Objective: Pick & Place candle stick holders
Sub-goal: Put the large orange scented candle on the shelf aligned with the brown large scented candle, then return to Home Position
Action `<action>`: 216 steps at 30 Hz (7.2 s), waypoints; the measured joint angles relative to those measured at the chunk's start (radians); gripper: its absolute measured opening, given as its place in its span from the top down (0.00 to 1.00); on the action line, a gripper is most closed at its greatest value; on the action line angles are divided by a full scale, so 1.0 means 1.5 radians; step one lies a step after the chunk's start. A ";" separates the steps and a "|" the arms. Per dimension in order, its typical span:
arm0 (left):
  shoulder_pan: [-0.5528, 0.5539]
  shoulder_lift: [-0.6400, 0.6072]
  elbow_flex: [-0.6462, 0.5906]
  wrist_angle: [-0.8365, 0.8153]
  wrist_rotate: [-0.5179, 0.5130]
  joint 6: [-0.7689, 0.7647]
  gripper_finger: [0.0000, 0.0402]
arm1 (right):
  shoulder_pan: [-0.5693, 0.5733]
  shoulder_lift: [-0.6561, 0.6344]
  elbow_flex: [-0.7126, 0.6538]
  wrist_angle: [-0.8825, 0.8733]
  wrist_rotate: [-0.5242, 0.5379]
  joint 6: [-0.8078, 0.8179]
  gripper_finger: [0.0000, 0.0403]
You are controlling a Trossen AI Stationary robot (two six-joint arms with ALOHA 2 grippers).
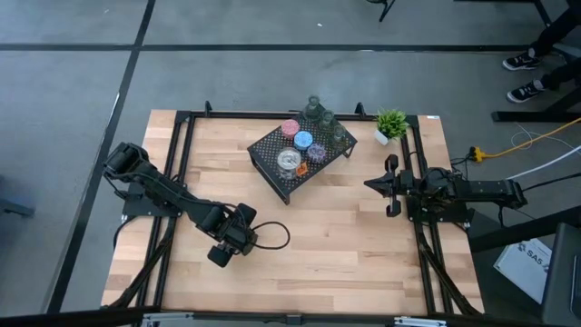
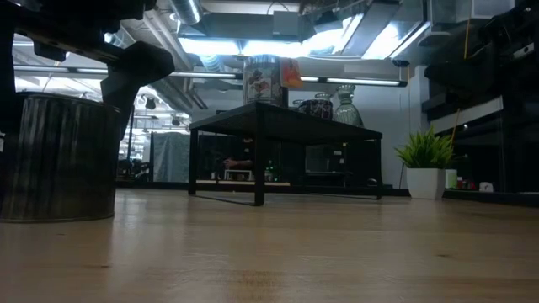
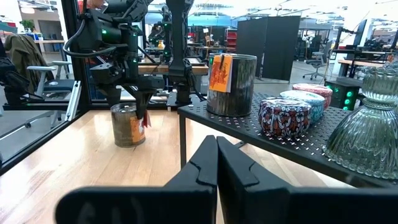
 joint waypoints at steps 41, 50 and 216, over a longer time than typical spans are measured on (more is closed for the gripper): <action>0.261 -0.049 0.293 -0.378 -0.007 0.036 0.11 | 0.000 0.000 0.000 0.000 0.000 0.000 1.00; 0.371 -0.049 0.330 -0.416 -0.008 0.015 0.11 | 0.000 0.000 0.000 0.000 0.000 0.000 1.00; 0.588 0.041 0.488 -0.372 0.074 0.109 0.05 | 0.000 0.000 0.000 0.000 0.000 0.000 1.00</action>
